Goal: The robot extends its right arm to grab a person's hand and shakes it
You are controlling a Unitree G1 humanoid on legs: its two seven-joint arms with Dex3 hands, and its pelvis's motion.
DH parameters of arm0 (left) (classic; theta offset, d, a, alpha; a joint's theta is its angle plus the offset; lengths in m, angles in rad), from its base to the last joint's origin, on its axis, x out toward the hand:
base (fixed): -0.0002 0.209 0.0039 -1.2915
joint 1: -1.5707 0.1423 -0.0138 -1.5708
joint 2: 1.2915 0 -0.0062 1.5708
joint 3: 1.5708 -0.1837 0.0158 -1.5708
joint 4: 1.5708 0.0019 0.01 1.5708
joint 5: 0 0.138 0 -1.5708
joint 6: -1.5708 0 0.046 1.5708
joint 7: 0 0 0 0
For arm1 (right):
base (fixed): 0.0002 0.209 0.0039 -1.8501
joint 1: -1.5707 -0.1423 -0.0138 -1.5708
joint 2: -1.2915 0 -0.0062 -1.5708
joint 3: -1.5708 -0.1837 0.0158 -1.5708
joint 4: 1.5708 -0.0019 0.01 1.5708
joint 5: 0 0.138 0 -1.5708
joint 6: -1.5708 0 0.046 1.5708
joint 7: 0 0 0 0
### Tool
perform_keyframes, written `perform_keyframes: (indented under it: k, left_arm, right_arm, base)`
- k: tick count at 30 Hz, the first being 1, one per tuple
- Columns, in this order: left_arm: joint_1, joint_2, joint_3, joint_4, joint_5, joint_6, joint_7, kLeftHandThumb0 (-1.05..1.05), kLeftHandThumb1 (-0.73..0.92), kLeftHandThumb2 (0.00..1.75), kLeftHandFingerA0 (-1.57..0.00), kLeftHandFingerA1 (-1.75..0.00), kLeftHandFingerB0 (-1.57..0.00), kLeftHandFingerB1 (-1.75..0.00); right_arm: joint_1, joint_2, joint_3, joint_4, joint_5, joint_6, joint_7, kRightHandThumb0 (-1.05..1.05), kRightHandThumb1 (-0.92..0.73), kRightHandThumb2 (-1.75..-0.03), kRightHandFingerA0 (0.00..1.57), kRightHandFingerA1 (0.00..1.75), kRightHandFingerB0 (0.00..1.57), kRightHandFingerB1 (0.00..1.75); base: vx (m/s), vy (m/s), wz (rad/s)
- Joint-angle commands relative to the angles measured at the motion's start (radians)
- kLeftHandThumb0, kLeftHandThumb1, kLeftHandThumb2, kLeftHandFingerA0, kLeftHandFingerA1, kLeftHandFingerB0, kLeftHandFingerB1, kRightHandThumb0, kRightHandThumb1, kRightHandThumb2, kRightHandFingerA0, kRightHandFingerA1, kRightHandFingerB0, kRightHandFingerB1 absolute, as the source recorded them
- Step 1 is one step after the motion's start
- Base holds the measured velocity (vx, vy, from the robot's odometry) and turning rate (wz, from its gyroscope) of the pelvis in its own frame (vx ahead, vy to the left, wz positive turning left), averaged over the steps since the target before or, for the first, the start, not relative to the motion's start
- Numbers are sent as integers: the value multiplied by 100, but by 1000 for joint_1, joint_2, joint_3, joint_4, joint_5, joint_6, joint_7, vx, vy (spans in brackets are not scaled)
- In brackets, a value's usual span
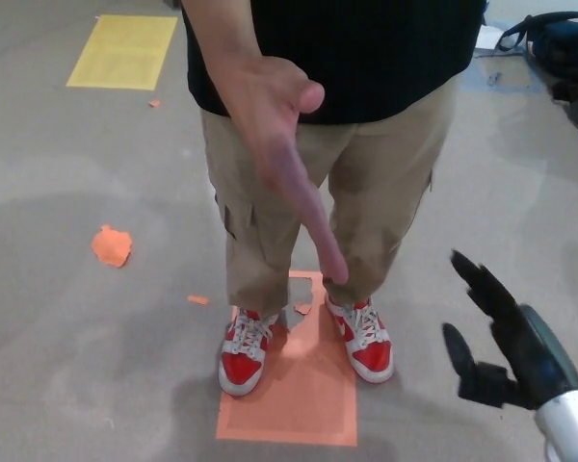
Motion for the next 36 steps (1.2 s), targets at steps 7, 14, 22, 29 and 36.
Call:
perform_keyframes:
  k: [7,14,22,29,36]
  left_arm:
    - [7,25,13,7,-9,-16,-6,-66,90,67,-34,-33,-30,-32]
    - [15,18,25,6,-20,-25,-7,-61,87,67,-34,-33,-30,-33]
    - [16,17,18,7,-6,-28,16,-64,89,67,-35,-34,-33,-34]
    - [13,14,41,5,-31,-26,-18,-64,87,66,-34,-33,-30,-33]
    - [12,18,37,-2,-14,-29,-20,-64,88,67,-34,-32,-29,-32]
  right_arm:
    - [68,64,168,-871,-248,214,167,-96,-84,-115,0,7,0,7]
    - [24,93,223,-865,-313,274,182,-96,-82,-115,0,9,0,9]
    - [-27,127,287,-850,-356,356,211,-96,-80,-114,0,9,0,8]
    - [-94,151,305,-796,-411,431,245,-94,-79,-114,0,13,0,10]
    - [-150,159,301,-721,-451,486,258,-94,-79,-115,0,15,0,12]
  base:
    - [0,0,0]
    - [0,0,0]
    - [0,0,0]
    - [0,0,0]
    - [0,0,0]
